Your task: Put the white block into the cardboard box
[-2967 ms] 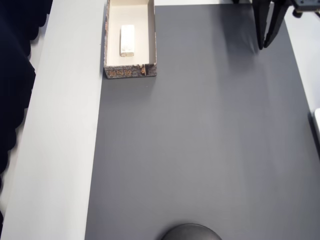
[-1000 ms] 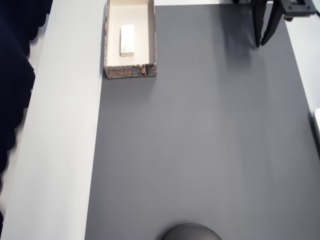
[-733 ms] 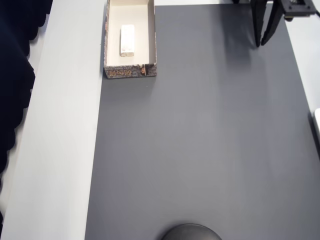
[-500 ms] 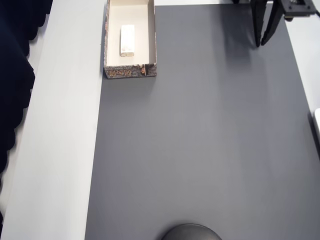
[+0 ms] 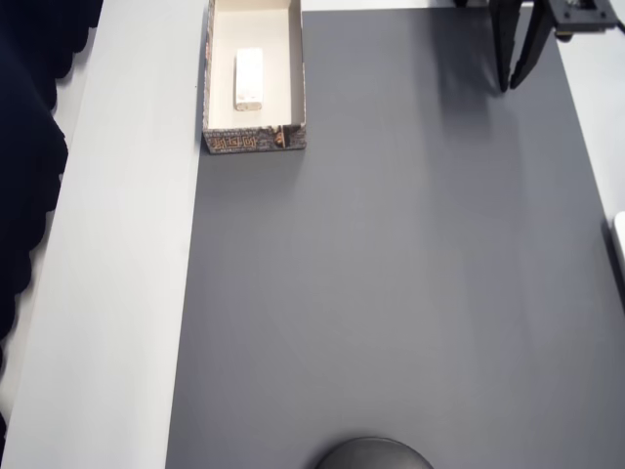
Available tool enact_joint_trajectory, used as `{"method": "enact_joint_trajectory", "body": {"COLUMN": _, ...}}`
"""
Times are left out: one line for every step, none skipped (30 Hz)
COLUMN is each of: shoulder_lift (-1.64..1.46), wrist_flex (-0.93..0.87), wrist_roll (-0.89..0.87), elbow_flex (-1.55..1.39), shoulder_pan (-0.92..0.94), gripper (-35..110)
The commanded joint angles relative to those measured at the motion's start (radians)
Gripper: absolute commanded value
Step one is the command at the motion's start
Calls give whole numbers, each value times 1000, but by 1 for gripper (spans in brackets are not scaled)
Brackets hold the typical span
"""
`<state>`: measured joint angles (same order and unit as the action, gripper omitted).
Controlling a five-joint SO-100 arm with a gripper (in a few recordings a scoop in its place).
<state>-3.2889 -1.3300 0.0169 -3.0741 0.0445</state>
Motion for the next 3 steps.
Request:
{"method": "enact_joint_trajectory", "body": {"shoulder_lift": -35, "wrist_flex": -2, "wrist_roll": 12, "elbow_flex": -18, "shoulder_pan": -14, "gripper": -2}}
{"method": "enact_joint_trajectory", "body": {"shoulder_lift": -35, "wrist_flex": -2, "wrist_roll": 12, "elbow_flex": -18, "shoulder_pan": -14, "gripper": -2}}
{"method": "enact_joint_trajectory", "body": {"shoulder_lift": -35, "wrist_flex": -2, "wrist_roll": 12, "elbow_flex": -18, "shoulder_pan": -14, "gripper": -2}}
